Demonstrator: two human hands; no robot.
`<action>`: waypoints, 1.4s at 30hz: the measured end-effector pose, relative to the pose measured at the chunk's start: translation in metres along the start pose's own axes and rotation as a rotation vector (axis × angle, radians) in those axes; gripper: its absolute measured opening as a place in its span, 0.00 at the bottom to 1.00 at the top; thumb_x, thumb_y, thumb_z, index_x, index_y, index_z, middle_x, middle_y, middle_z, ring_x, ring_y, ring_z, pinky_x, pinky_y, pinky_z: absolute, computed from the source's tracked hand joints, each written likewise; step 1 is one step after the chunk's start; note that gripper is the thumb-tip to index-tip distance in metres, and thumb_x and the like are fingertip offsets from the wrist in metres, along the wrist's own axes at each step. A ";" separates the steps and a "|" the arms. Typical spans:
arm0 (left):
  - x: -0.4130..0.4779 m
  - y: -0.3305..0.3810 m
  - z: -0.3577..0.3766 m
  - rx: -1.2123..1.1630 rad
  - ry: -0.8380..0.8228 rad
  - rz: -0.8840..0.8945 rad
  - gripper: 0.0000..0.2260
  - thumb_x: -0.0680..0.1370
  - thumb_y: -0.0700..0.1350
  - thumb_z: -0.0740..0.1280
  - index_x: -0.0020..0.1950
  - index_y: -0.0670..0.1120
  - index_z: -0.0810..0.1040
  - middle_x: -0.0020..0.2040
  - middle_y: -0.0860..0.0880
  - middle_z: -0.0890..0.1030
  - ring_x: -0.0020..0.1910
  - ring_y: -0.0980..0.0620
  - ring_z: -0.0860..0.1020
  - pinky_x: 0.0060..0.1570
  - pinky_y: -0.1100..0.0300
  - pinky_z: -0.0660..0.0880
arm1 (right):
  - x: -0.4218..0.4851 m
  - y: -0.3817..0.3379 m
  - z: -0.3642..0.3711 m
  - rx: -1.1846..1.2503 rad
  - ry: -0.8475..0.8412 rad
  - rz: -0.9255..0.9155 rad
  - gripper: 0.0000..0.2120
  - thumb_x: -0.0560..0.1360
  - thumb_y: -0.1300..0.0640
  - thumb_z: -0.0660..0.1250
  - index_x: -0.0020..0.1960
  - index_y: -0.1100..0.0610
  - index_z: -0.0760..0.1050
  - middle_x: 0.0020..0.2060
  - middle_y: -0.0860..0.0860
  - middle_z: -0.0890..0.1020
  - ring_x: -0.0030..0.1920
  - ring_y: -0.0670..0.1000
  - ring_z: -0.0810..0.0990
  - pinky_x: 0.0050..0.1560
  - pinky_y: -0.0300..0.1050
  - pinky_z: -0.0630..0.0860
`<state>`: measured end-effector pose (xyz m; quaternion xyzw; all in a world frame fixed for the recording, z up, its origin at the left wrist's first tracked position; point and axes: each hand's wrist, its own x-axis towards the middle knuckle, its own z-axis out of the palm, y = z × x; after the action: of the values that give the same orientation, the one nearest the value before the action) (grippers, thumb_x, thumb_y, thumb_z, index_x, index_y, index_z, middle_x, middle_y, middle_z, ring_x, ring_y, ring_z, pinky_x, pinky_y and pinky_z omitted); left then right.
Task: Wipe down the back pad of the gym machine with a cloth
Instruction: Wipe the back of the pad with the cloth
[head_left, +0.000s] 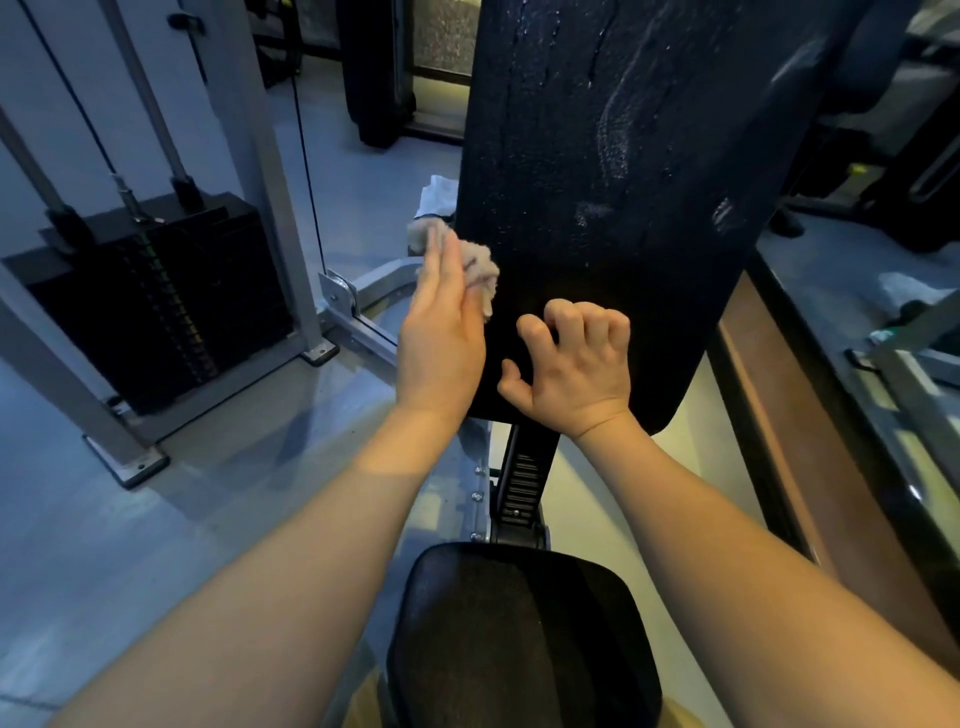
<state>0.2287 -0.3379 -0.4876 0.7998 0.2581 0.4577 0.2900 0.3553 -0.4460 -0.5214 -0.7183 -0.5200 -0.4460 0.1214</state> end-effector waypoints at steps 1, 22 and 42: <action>0.007 0.009 0.000 -0.038 0.008 -0.070 0.24 0.86 0.46 0.57 0.82 0.45 0.58 0.79 0.45 0.65 0.74 0.47 0.69 0.68 0.64 0.64 | 0.000 0.000 0.000 -0.002 -0.007 0.000 0.22 0.72 0.40 0.66 0.58 0.52 0.70 0.55 0.54 0.67 0.54 0.59 0.68 0.52 0.55 0.63; 0.079 -0.011 -0.020 -0.216 -0.117 -0.282 0.18 0.86 0.48 0.56 0.44 0.36 0.73 0.38 0.44 0.76 0.36 0.49 0.72 0.39 0.52 0.69 | 0.002 -0.003 -0.005 -0.015 -0.052 0.025 0.21 0.72 0.39 0.65 0.58 0.52 0.70 0.55 0.53 0.67 0.54 0.58 0.68 0.53 0.55 0.63; 0.024 -0.018 -0.036 -0.327 -0.254 -0.439 0.18 0.84 0.46 0.60 0.33 0.48 0.72 0.29 0.52 0.73 0.28 0.56 0.69 0.35 0.60 0.67 | 0.001 -0.005 -0.006 0.000 -0.059 0.034 0.22 0.71 0.40 0.66 0.59 0.52 0.71 0.56 0.53 0.65 0.55 0.59 0.67 0.54 0.55 0.62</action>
<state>0.2050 -0.3010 -0.4718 0.7184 0.3095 0.3157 0.5370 0.3483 -0.4474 -0.5189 -0.7399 -0.5112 -0.4224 0.1135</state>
